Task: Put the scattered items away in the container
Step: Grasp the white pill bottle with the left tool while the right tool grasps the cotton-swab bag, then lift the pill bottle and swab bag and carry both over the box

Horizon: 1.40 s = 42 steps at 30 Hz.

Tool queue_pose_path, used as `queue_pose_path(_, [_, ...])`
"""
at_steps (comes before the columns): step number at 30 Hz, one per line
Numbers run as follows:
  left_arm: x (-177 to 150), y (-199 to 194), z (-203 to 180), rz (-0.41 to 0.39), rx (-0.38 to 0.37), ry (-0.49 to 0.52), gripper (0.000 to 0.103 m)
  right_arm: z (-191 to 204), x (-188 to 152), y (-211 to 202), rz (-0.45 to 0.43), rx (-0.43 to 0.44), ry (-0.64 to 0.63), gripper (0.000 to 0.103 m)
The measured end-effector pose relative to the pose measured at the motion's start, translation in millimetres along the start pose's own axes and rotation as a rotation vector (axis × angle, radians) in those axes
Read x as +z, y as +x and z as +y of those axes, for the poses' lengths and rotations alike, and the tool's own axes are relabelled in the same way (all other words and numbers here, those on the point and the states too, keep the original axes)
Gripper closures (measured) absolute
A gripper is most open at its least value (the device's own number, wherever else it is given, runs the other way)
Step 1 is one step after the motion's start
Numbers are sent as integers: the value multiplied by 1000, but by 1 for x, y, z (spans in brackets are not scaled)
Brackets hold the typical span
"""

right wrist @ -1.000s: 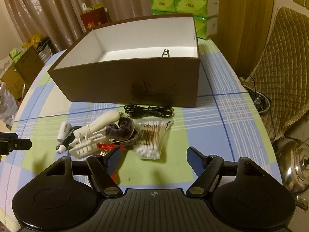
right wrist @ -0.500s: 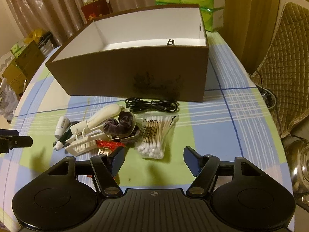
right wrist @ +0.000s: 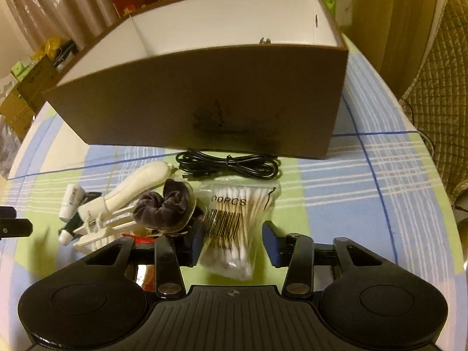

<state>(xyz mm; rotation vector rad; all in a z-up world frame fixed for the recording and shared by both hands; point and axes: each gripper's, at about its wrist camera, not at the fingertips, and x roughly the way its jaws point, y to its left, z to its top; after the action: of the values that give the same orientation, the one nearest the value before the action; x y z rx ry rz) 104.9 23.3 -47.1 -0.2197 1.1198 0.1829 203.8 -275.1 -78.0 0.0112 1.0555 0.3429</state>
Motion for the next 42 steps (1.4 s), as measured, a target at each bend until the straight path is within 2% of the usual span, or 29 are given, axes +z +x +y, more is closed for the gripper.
queue_pose_path(2, [1,3,0,4,-1,1,38,-2,0,3,-5,-19,-3,79])
queue_pose_path(7, [6,14,-1,8,-13,6,38,-12,-1,0,-7,-25,11,79])
queue_pose_path(13, [17,34,-5,-4,-39,12,44,-18,-9,-7,-12,-30,16,79])
queue_pose_path(15, [21,42,-6,-3,-43,14,51,-19,-11,-9,-14,-32,16,79])
queue_pose_path(23, [29,63,-9,-2,-64,31,66,-19,-13,-12,-16,-35,14,79])
queue_pose_path(26, [27,66,-6,-2,-80,32,81,-20,-14,-13,-15,-37,8,79])
queue_pose_path(38, [18,66,10,-12,-33,66,81,-16,-13,-8,-28,-45,-21,79])
queue_pose_path(42, [20,68,5,-27,-12,95,81,-13,-9,-5,-30,-51,-45,72])
